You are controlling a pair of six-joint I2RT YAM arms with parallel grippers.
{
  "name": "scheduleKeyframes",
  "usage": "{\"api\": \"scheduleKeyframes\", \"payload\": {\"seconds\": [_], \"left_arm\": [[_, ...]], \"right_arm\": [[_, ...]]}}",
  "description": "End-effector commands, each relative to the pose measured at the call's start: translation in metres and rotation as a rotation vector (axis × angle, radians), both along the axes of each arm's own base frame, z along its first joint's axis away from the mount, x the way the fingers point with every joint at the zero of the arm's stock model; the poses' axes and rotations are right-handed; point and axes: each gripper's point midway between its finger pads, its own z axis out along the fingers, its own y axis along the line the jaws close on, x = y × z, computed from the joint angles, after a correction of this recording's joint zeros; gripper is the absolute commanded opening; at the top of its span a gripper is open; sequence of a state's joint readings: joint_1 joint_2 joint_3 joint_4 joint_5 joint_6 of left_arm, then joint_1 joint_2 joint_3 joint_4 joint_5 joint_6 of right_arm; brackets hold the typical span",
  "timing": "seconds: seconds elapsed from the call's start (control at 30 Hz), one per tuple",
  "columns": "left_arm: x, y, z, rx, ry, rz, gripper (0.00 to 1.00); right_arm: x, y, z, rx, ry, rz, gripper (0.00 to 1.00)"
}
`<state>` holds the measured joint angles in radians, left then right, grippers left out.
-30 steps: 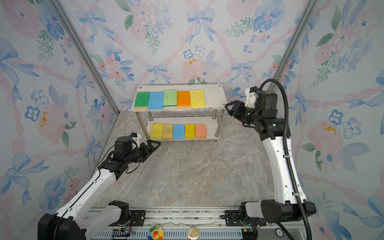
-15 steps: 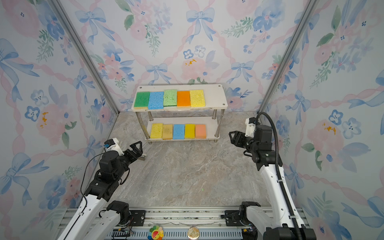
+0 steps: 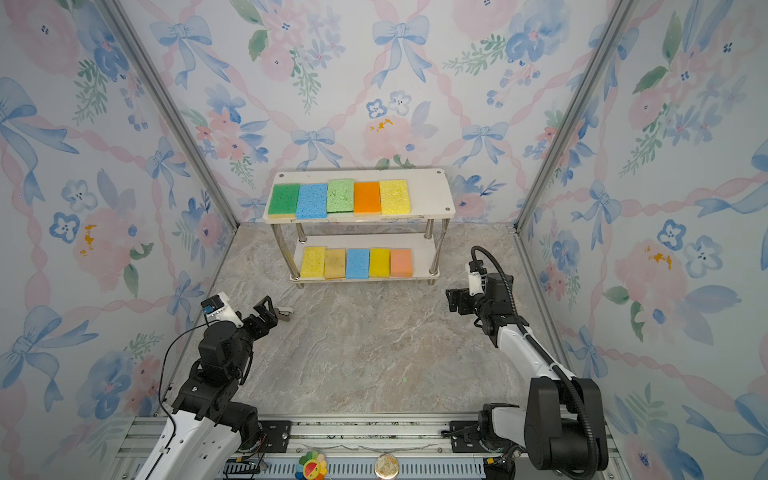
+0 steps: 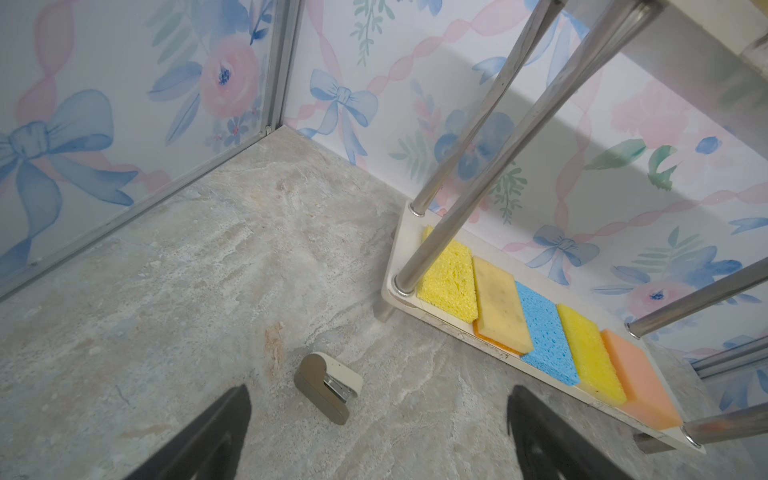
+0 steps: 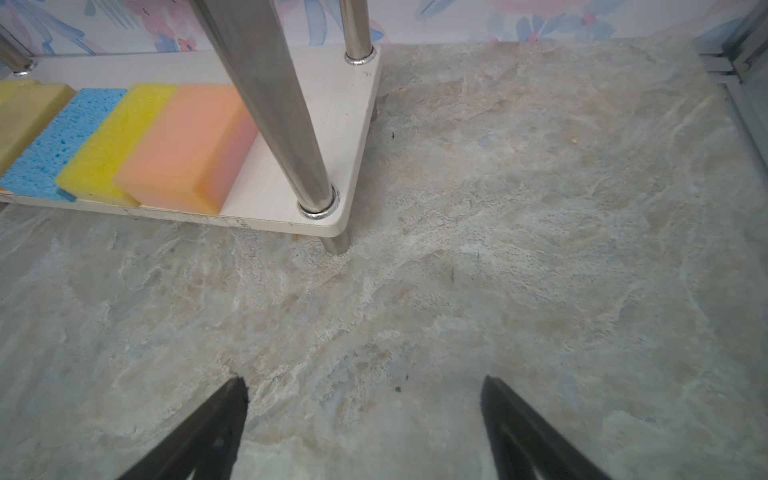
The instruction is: Place and organize the cleaning sponges onto the shelf
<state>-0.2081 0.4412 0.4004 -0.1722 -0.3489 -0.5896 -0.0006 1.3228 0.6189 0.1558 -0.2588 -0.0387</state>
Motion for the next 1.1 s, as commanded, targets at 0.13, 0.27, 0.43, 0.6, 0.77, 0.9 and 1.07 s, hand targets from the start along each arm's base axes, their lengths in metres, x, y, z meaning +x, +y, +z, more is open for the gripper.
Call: {"api": "scheduleKeyframes", "payload": {"seconds": [0.13,0.27,0.43,0.6,0.77,0.9,1.07], "left_arm": [[-0.004,0.016,0.017,0.134,-0.052,0.053,0.98],[-0.004,0.020,0.018,0.176,-0.057,0.072,0.98],[0.003,0.020,0.009,0.185,-0.056,0.078,0.98],[0.009,0.020,0.000,0.201,-0.057,0.082,0.98],[0.017,0.018,-0.009,0.196,-0.059,0.082,0.98],[0.024,0.012,-0.016,0.180,-0.064,0.056,0.98],[0.024,0.012,-0.020,0.209,-0.068,0.051,0.98]], "right_arm": [[0.037,-0.006,0.004,-0.018,-0.158,-0.013,0.91],[0.039,-0.007,-0.005,-0.016,-0.159,-0.018,0.92],[0.034,-0.015,-0.010,-0.002,-0.201,-0.057,0.94],[0.029,-0.021,-0.007,0.019,-0.259,-0.077,0.96],[0.025,-0.020,-0.006,0.015,-0.278,-0.071,0.99],[0.022,-0.020,-0.007,0.009,-0.300,-0.069,0.99],[0.020,-0.026,-0.013,0.021,-0.332,-0.104,0.97]]}}
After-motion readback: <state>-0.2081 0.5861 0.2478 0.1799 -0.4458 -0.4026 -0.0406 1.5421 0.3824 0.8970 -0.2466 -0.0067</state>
